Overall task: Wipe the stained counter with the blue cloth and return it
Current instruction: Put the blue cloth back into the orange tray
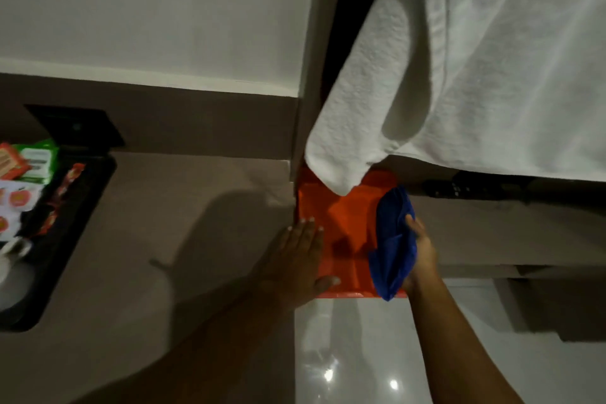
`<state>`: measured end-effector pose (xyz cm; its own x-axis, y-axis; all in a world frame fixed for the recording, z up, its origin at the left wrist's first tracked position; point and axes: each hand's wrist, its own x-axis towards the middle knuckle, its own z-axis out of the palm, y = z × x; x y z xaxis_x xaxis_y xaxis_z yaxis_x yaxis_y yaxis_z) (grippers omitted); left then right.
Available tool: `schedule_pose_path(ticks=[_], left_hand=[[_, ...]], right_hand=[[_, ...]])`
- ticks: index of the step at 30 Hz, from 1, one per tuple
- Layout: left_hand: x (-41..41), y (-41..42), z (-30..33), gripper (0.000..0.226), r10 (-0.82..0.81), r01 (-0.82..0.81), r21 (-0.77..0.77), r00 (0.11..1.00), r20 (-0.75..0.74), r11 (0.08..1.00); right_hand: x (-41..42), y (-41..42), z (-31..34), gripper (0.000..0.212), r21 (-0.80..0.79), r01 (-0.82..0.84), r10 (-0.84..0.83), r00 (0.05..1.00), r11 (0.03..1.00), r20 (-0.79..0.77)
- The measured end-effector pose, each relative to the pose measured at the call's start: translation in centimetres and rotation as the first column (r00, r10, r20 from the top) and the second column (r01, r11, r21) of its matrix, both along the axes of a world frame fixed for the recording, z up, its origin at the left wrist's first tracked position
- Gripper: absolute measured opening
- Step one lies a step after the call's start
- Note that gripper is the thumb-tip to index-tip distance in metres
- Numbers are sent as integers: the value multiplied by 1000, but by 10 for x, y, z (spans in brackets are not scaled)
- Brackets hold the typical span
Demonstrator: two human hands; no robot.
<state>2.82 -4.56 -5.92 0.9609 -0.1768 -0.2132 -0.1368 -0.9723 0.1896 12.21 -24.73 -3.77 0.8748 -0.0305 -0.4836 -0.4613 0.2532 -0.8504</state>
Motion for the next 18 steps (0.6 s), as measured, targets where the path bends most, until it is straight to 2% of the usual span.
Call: schedule_pose_path(ticks=[2,3,4,5,6,7,8,9,11,13,18], left_hand=[[11,-1,-11,109,18,-15,43,998,-63,999],[15,-3,-18,114,26,-23,57,998,-52,998],[19,-5,-22,118,26,-23,77,998,-49,997],[20,-7,-24,121,27,-21,95,998,-61,995],[21,-9,-26,124,35,-27,103,996,-77,994],[21,-10,-27,126,44,-35,92,995,-95,995],[21,-11,-27,127,49,-41,83,994,-99,996],[22,-10,-25,127,50,-42,72,992,-114,996],[24,-7,-23,127,56,-48,73,992,-114,996],[25,-4,-23,125,42,-35,60,993,-113,998],[21,4,1,119,48,-47,6,998,-50,999]], right_hand=[[28,-1,-17,29,-178,-47,67,992,983,109],[39,2,-29,32,-332,-103,163,974,938,157],[44,6,-42,36,-501,-164,291,938,850,186],[44,11,-58,41,-684,-226,443,882,694,158],[41,16,-72,47,-833,-299,591,806,465,41],[37,20,-87,52,-919,-324,675,732,226,-92],[33,23,-98,57,-949,-311,706,683,46,-190],[30,25,-105,60,-965,-260,713,670,-35,-206],[30,27,-113,64,-975,-213,703,685,-54,-189],[30,26,-111,67,-969,-239,708,673,-67,-215],[14,27,-80,73,-970,-241,668,727,29,-161]])
